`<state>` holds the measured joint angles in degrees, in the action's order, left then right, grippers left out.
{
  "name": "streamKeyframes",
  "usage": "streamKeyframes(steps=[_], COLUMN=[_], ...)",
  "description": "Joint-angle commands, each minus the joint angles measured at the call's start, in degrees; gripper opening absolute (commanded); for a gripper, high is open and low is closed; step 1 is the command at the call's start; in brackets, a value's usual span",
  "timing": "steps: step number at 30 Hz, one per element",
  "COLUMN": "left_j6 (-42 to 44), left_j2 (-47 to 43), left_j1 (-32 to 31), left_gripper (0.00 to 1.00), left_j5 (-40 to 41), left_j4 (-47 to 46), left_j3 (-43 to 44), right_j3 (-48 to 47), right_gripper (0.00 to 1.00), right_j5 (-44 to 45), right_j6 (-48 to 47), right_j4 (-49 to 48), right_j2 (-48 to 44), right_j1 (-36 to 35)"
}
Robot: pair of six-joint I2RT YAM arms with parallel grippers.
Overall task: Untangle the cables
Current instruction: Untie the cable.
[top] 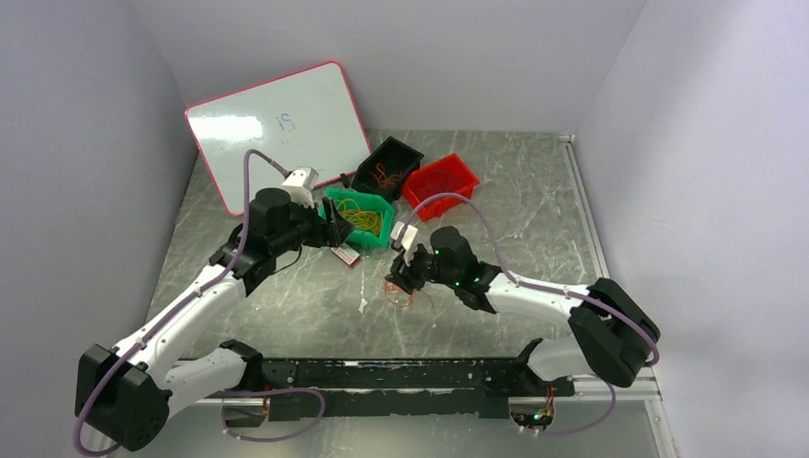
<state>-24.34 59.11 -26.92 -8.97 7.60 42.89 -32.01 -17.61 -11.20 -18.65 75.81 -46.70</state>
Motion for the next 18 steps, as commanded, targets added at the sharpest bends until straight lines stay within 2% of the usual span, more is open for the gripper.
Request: streamKeyframes(steps=[1, 8, 11, 14, 18], left_j6=[1.25, 0.97, 0.79, 0.82, 1.06], left_j2=[-1.41, -2.23, -2.15, -1.94, -2.10], left_j1=[-0.20, -0.20, -0.23, -0.23, -0.20], left_gripper=[0.77, 0.77, 0.77, 0.77, 0.77], left_j5=[1.75, 2.14, 2.02, 1.93, 1.99], left_j4=[0.93, 0.81, 0.55, 0.45, 0.38], left_j3=[0.36, -0.53, -0.86, -0.91, -0.78], right_j3=[-2.75, -3.31, -3.62, -4.14, -4.80], right_gripper=[0.49, 0.45, 0.39, 0.26, 0.00], right_j5=[-0.97, 0.13, 1.62, 2.20, 3.46], right_j6=[-0.21, -0.63, -0.90, -0.82, 0.47], right_j4=[-2.83, -1.84, -0.95, -0.51, -0.85], right_j2=[2.77, 4.90, 5.37, 5.57, 3.95], right_j1=[-0.97, -1.62, -1.71, -1.77, -1.73])
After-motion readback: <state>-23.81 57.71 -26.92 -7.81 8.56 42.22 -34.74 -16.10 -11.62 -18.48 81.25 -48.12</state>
